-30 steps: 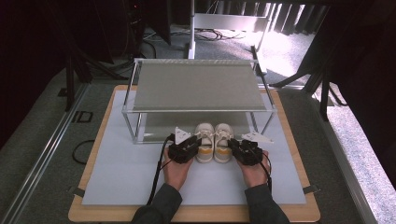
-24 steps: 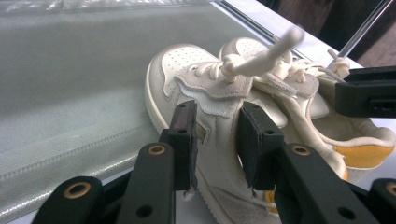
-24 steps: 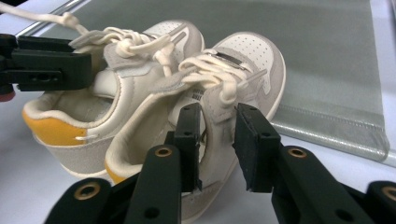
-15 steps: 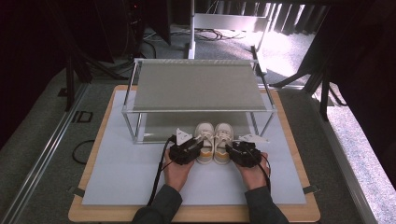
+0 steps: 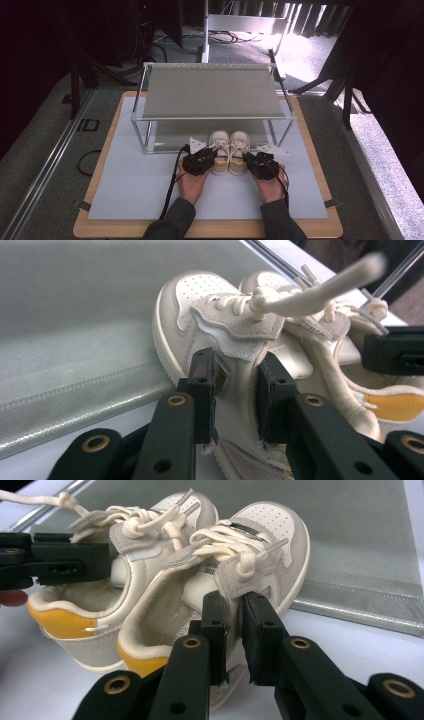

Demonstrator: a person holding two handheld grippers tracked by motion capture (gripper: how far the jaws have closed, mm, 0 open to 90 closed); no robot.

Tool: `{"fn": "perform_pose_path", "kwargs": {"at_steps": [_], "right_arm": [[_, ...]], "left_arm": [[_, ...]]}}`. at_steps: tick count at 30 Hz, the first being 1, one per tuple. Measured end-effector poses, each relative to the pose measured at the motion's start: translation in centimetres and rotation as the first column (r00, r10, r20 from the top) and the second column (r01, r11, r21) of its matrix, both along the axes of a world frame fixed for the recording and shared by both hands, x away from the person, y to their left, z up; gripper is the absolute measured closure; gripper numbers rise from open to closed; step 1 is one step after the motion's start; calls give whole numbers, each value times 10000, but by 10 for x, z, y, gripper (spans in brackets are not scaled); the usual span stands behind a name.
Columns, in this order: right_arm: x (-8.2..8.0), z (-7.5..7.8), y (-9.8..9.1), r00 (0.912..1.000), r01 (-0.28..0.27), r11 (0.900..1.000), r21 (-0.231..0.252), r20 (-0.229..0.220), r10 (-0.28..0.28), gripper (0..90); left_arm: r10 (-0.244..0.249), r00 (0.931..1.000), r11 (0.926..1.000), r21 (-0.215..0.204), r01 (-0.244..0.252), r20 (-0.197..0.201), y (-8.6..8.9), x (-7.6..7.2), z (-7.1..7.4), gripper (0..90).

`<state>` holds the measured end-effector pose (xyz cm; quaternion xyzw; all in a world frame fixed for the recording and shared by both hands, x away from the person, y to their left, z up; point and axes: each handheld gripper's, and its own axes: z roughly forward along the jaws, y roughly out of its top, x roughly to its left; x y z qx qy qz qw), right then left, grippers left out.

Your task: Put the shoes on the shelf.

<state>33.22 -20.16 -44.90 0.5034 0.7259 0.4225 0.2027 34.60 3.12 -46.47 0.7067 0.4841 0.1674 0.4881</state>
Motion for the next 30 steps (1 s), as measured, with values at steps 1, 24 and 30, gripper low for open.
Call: {"fn": "perform_pose_path", "kwargs": {"at_steps": [1,24,30], "right_arm": [[0,0,0,10000,20,10000,33,61,-20,808],[47,6,0,9940,189,9989,435,1072,-235,807],[59,4,4,9892,418,9974,594,1378,-497,809]], "left_arm": [[56,10000,10000,-5,-56,60,0,0,1,730],[1508,9811,9881,-495,-1457,1214,-13,37,5,733],[2229,9636,9739,-771,-2135,1479,-18,42,1,734]]}}
